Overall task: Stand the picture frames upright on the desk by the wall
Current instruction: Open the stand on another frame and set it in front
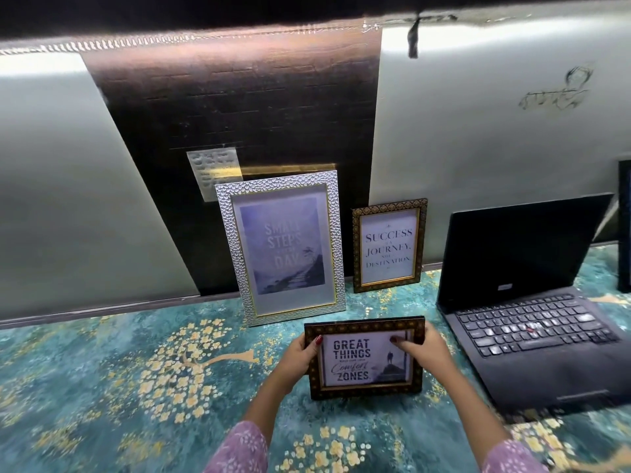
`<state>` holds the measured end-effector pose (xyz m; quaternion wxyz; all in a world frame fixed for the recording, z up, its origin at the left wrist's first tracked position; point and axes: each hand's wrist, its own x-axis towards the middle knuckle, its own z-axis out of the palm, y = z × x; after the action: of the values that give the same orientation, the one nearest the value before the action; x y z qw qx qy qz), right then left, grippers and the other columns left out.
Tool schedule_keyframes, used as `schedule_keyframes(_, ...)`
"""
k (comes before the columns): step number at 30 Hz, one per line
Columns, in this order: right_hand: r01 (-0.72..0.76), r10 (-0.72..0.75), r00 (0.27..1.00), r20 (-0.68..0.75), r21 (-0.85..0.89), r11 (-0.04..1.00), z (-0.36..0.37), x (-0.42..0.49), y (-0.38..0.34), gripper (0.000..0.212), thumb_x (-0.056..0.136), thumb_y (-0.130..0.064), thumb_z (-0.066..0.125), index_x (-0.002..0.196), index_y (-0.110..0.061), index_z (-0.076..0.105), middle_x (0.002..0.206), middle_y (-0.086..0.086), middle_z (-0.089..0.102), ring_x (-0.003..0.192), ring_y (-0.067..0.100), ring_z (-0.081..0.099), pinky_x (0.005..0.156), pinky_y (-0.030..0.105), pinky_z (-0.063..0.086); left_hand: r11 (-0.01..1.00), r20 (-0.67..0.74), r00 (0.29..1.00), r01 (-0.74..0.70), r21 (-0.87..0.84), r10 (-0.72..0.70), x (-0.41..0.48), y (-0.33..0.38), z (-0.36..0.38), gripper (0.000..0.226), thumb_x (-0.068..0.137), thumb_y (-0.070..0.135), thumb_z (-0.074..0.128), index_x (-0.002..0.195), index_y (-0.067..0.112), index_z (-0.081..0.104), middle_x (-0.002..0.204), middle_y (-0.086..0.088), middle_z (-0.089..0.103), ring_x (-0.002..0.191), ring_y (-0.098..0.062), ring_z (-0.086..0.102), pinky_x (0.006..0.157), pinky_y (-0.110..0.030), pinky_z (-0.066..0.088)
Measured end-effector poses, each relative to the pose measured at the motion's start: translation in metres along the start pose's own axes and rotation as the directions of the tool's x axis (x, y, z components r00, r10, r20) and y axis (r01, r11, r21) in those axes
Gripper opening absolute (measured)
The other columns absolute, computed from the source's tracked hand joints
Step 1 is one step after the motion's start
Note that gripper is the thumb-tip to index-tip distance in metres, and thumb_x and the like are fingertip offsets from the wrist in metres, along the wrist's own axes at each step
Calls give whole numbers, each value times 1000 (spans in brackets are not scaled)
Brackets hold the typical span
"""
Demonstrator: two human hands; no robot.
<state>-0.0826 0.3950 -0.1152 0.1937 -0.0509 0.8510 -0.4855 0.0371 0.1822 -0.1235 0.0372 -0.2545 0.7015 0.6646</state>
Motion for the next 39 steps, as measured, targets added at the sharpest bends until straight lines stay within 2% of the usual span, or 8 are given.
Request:
schedule_keyframes(3,-8,6,1000,24,80,997,6,-6,12,18,78,-16,69,90,-8,59,82,8,62,95,32,62,71,30,41,1000,-16,1000,4,31,-3,-4,-2,1,18,96,29,40,103,17,50,85,4,63,75,-7,60,52,-14,49)
schedule_keyframes(8,2,-10,998,57,147,989,6,-12,11,18,79,-13,68,88,-12,53,75,-3,59,82,22,56,59,22,42,999,-28,999,-19,46,20,-12,-7,6,17,97,28,36,97,20,51,88,4,62,78,-6,60,55,-15,48)
schedule_keyframes(15,-21,10,998,68,171,985,5,-9,18,17,78,-12,69,88,-9,56,76,2,60,82,23,57,74,31,43,999,-142,989,-27,31,31,-19,-11,16,15,96,32,37,92,29,52,99,-5,64,94,-23,63,86,-41,53)
schedule_keyframes(20,-41,17,995,103,235,971,5,-6,17,21,77,-8,69,72,-20,53,75,2,61,76,21,58,62,28,48,999,-213,977,22,-29,-27,-23,-25,24,27,96,32,37,106,16,58,97,-4,67,85,-14,64,67,-22,53)
schedule_keyframes(28,25,-74,977,198,242,970,-3,8,25,20,76,4,66,88,-8,56,78,0,62,73,16,60,47,5,47,996,-364,931,-21,-88,-12,-25,-30,46,23,98,24,35,115,16,48,97,-4,62,77,-5,58,47,-4,48)
schedule_keyframes(32,44,-97,967,234,223,974,-4,8,35,29,76,2,67,99,-7,53,92,7,61,88,23,60,75,25,52,992,-404,914,-32,-124,-21,-32,-28,56,25,97,24,35,119,14,44,102,-2,59,82,-12,59,53,-11,51)
schedule_keyframes(35,64,-114,963,242,206,977,-7,5,45,58,76,-2,68,126,-8,41,112,10,55,105,27,56,91,41,50,992,-528,848,-92,-86,32,-39,-28,62,30,95,17,44,122,7,37,113,-7,52,96,-17,51,63,-13,50)
schedule_keyframes(39,121,-160,969,190,200,972,-24,-4,52,62,78,-1,65,131,-15,36,121,10,45,110,31,51,90,45,47,972,-751,623,-208,111,219,-50,-17,73,36,87,3,55,121,5,43,112,-7,48,103,-23,48,86,-33,43)
